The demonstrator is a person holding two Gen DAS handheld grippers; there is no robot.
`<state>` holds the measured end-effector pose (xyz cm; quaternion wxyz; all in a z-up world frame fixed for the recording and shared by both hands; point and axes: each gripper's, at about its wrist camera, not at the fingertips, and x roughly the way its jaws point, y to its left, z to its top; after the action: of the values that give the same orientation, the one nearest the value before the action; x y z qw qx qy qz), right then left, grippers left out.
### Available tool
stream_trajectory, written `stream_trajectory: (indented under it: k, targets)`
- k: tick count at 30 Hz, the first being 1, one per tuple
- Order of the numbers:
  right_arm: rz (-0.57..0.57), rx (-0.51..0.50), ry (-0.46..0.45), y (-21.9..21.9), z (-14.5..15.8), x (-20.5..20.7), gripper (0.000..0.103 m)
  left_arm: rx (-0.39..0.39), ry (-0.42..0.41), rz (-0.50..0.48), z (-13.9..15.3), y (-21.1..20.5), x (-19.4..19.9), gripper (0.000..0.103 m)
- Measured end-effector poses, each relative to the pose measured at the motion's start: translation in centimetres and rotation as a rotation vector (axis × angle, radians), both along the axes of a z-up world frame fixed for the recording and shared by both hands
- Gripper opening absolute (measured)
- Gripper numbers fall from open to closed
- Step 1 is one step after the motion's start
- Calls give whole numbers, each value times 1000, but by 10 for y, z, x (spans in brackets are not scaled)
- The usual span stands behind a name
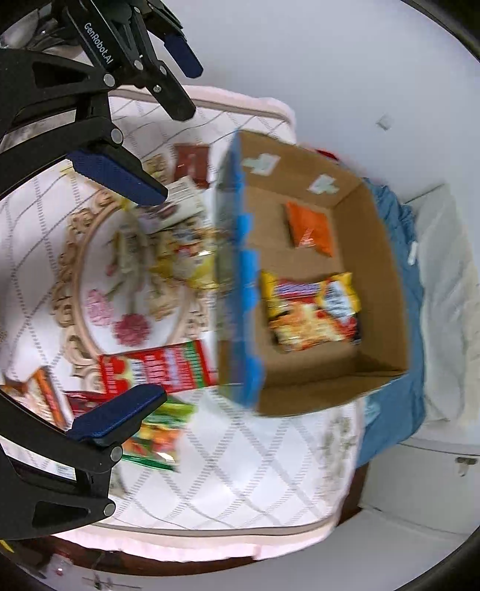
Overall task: Organize snacks
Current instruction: 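Grasp the clear bread bag with the left tool while the right tool grasps the red candy packet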
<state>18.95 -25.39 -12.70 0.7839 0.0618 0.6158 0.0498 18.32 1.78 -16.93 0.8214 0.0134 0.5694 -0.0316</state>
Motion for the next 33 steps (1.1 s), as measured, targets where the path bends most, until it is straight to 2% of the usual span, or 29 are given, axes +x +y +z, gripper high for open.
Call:
stream_trajectory:
  k: [8,11,13,16,24,26,27,29,32,33]
  targets:
    - [-31,-24,123,-24,-46,-20,99,59,265,-88,-87,2,-18,86]
    - [-38,-35,164,-33,-63,-16,99,104,302,-113,-109,0,-20,86]
    - [-37,-63,188,-36,-75,-9,99,163,321,-133,-126,-6,-18,86]
    - [-20,-122,213,-36,-93,3,99,199,353,-131,-145,-9,-14,85]
    - [20,-184,298,-29,-136,31,99,149,379,58,-159,16,12,85]
    - [20,-185,318,-29,-144,34,95,131,385,89,-161,22,16,85]
    - [14,-174,337,-30,-151,36,94,129,386,95,-160,25,17,85]
    - [-3,-174,356,-32,-159,39,85,125,391,96,-161,26,18,85]
    - [-8,-196,366,-31,-167,41,83,122,392,89,-161,26,20,85]
    - [-3,-197,367,-31,-169,41,78,122,395,86,-162,28,21,85]
